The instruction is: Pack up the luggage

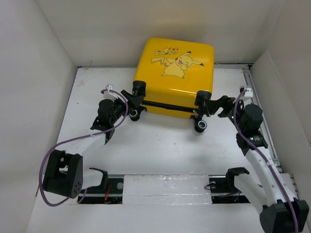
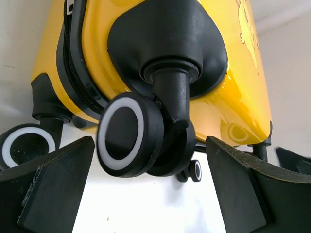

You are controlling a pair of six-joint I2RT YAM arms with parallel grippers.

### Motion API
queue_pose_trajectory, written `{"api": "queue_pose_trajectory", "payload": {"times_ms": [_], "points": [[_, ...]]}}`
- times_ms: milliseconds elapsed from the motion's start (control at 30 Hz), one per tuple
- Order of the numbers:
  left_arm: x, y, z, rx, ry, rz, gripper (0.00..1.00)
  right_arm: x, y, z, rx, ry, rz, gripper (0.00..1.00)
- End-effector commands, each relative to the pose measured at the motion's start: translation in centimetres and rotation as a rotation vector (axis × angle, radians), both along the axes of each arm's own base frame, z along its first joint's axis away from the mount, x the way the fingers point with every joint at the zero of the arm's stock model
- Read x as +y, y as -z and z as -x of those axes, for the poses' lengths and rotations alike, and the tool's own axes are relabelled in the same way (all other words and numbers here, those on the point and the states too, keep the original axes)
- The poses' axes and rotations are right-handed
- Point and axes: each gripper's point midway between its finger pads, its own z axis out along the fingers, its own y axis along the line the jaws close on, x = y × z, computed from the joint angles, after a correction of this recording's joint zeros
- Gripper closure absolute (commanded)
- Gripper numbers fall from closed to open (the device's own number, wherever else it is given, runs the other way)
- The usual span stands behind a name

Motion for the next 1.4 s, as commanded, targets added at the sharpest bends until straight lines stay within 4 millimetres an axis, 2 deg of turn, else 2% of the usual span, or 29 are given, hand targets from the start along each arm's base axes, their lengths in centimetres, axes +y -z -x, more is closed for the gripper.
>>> {"api": "queue_pose_trajectory", "payload": {"times_ms": [0,33,67,100,133,167,200,233,267,333,367,433,467,500,533,567,600,633,667,767,800,867,1000,1033,1133,1167,1200,1267,1367], "points": [[-0.2,-1.8,-0.2,-0.084,0.028,-0.021,0.06,0.4,0.6,2.4,-0.014,-0.021,0.04,0.15],[-0.2,-3.0,-0.7,-0.109,0.017,-0.016,0.06,1.0,1.2,3.0,-0.012,-0.036,0.041,0.17],[-0.1,-3.3,-1.2,-0.121,0.009,-0.027,0.06,1.4,2.4,3.8,-0.001,-0.037,0.018,0.2],[-0.1,-3.3,-1.2,-0.121,0.009,-0.027,0.06,1.4,3.2,4.2,0.015,-0.036,0.007,0.26],[0.1,-2.9,-1.4,-0.118,-0.004,-0.041,0.07,2.0,2.9,4.3,-0.024,-0.052,-0.018,0.34],[0.0,-3.6,-1.9,-0.131,-0.005,-0.038,0.09,3.0,4.6,5.0,-0.005,-0.087,-0.03,0.39],[0.0,-3.5,-1.9,-0.125,-0.002,-0.054,0.09,3.6,4.8,5.2,-0.009,-0.107,-0.045,0.51],[0.1,-3.5,-2.3,-0.127,-0.011,-0.065,0.13,4.3,3.9,5.3,-0.059,-0.129,-0.065,0.64],[0.1,-3.5,-2.3,-0.127,-0.011,-0.065,0.14,5.1,4.2,5.3,-0.071,-0.138,-0.069,0.74],[0.0,-3.2,-2.6,-0.123,-0.009,-0.075,0.17,5.9,6.1,4.7,-0.041,-0.135,-0.056,0.85],[-0.1,-3.2,-2.5,-0.123,0.0,-0.074,0.18,6.4,5.5,4.3,-0.074,-0.131,-0.066,0.87],[-0.3,-2.6,-2.8,-0.111,0.013,-0.084,0.2,7.3,7.2,3.4,-0.04,-0.106,-0.05,0.85],[-0.3,-2.8,-2.9,-0.121,0.012,-0.082,0.2,7.8,7.1,3.1,-0.066,-0.121,-0.034,0.8],[-0.7,-2.8,-2.9,-0.118,0.035,-0.078,0.22,8.1,5.7,2.5,-0.126,-0.098,-0.06,0.73],[-0.9,-2.4,-3.0,-0.113,0.046,-0.078,0.25,8.0,5.5,1.9,-0.135,-0.078,-0.064,0.65],[-1.1,-2.4,-2.9,-0.113,0.056,-0.076,0.27,8.1,6.5,1.3,-0.119,-0.07,-0.044,0.5],[-1.5,-2.5,-3.0,-0.119,0.08,-0.07,0.29,8.4,5.3,1.1,-0.169,-0.067,-0.069,0.46],[-1.6,-2.5,-2.9,-0.119,0.089,-0.068,0.34,7.6,5.2,0.4,-0.182,-0.011,-0.066,0.43],[-1.8,-2.3,-2.9,-0.117,0.1,-0.066,0.51,7.6,5.2,0.2,-0.186,-0.001,-0.068,0.39],[-2.5,-2.5,-2.6,-0.12,0.136,-0.035,0.83,6.4,5.5,-0.4,-0.174,0.061,-0.061,0.39],[-2.5,-2.9,-2.7,-0.136,0.136,-0.032,1.0,6.2,5.5,-0.5,-0.174,0.072,-0.061,0.39],[-4.0,-2.7,-2.2,-0.137,0.165,-0.031,1.0,5.3,7.0,-0.8,-0.15,0.105,-0.044,0.38],[-5.8,-2.3,-1.3,-0.129,0.207,-0.031,1.0,4.5,7.7,-1.3,-0.143,0.145,-0.039,0.35],[-5.8,-2.7,-1.2,-0.138,0.207,-0.029,1.0,4.2,7.5,-1.2,-0.147,0.162,-0.041,0.35],[-5.3,-2.9,-0.4,-0.136,0.186,-0.013,1.0,2.3,8.9,-1.2,-0.105,0.254,-0.022,0.35],[-5.2,-3.0,-0.1,-0.134,0.184,-0.005,1.0,2.2,9.0,-1.2,-0.105,0.254,-0.022,0.34],[-4.9,-2.7,0.2,-0.13,0.172,-0.008,1.0,1.3,8.5,-1.6,-0.121,0.283,-0.031,0.34],[-4.6,-3.9,0.7,-0.157,0.161,0.009,1.0,1.1,8.7,-2.3,-0.137,0.266,0.03,0.33],[-4.7,-3.9,1.4,-0.16,0.17,0.011,1.0,1.8,7.8,-3.8,-0.153,0.181,0.047,0.33]]}}
